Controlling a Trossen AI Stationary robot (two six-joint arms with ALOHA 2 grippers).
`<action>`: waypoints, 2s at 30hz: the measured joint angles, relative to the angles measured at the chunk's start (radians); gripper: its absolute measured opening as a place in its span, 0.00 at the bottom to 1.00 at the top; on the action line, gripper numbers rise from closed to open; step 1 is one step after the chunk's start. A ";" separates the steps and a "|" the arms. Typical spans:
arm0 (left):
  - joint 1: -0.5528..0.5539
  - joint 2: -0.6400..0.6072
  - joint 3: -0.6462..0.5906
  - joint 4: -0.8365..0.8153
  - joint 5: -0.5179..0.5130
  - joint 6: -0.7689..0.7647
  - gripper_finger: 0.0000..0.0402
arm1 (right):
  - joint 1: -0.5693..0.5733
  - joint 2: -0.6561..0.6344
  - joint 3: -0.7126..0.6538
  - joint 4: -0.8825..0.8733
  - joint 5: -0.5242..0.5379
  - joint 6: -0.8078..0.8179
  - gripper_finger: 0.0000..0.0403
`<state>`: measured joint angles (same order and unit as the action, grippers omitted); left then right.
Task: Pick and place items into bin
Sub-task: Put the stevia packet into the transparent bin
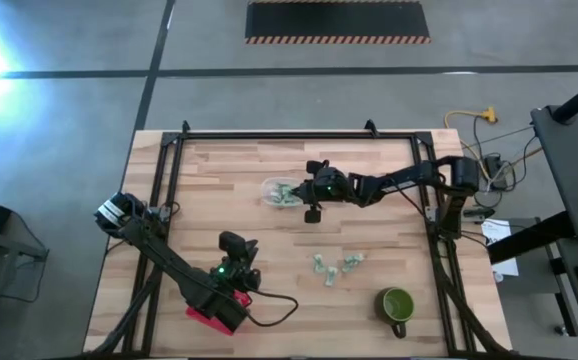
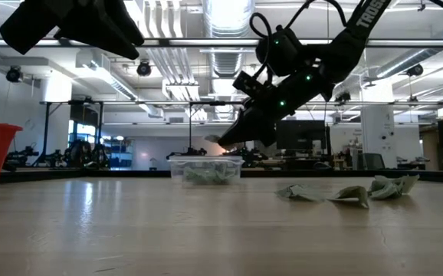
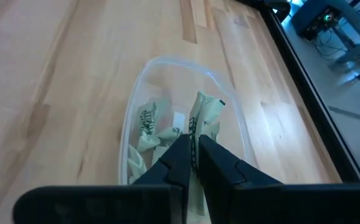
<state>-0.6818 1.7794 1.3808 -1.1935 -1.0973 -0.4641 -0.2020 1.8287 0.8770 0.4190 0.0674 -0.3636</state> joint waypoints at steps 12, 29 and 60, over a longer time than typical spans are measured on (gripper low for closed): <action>0.000 0.000 0.000 0.001 0.000 0.000 0.28 | -0.006 -0.009 -0.002 -0.020 0.004 0.009 0.33; 0.002 0.000 -0.001 0.050 0.002 0.006 0.28 | 0.172 -0.342 -0.085 -0.521 -0.233 0.090 0.36; 0.011 0.000 -0.020 0.061 0.000 0.005 0.28 | 0.375 -0.093 -0.159 -0.255 -0.228 0.120 0.36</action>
<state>-0.6712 1.7794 1.3607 -1.1325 -1.0973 -0.4587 0.1730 1.7360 0.7177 0.1640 -0.1604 -0.2436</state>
